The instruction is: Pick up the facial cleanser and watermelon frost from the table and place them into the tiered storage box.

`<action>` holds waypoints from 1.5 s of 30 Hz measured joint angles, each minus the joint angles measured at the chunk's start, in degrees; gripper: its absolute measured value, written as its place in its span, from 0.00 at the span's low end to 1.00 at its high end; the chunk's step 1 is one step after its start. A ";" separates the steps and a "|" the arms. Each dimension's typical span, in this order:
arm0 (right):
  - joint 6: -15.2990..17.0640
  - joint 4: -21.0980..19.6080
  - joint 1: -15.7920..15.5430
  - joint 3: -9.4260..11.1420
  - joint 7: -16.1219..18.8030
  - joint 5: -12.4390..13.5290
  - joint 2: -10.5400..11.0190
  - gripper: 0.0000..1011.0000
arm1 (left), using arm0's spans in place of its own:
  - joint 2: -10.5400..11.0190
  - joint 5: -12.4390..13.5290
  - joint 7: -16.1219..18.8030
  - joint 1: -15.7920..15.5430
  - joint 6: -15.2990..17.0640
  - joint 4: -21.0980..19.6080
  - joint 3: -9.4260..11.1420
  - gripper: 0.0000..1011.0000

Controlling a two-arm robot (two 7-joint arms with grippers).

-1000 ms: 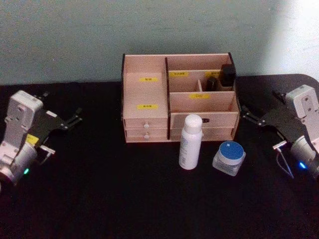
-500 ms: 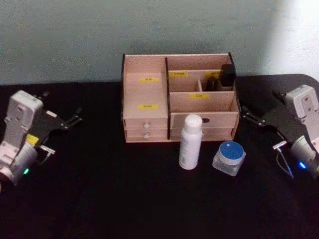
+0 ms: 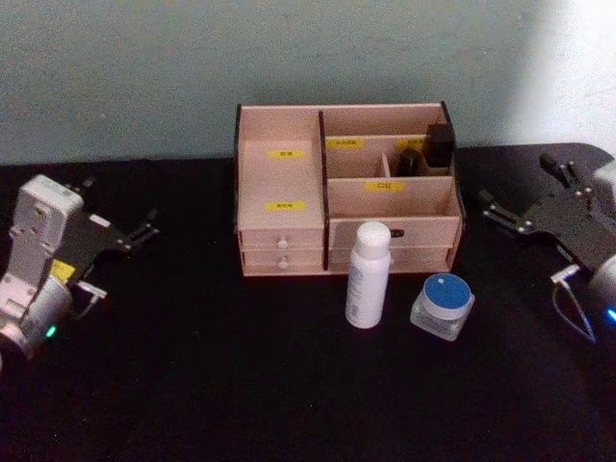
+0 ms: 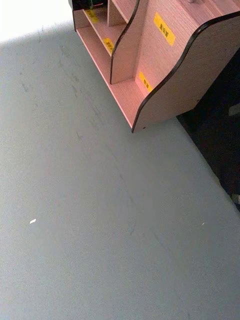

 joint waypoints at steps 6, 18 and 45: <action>0.54 -5.56 -4.34 2.44 5.46 4.33 3.65 0.99 | 0.00 0.00 0.00 0.00 0.00 0.00 -0.01 0.99; 3.02 -9.22 -6.89 1.44 19.09 9.91 6.72 0.99 | 0.00 0.00 0.00 0.00 0.00 0.00 0.00 0.99; 7.54 4.44 4.47 -5.20 34.35 10.71 -2.84 0.99 | 0.00 0.00 0.00 0.00 0.00 0.00 0.00 0.99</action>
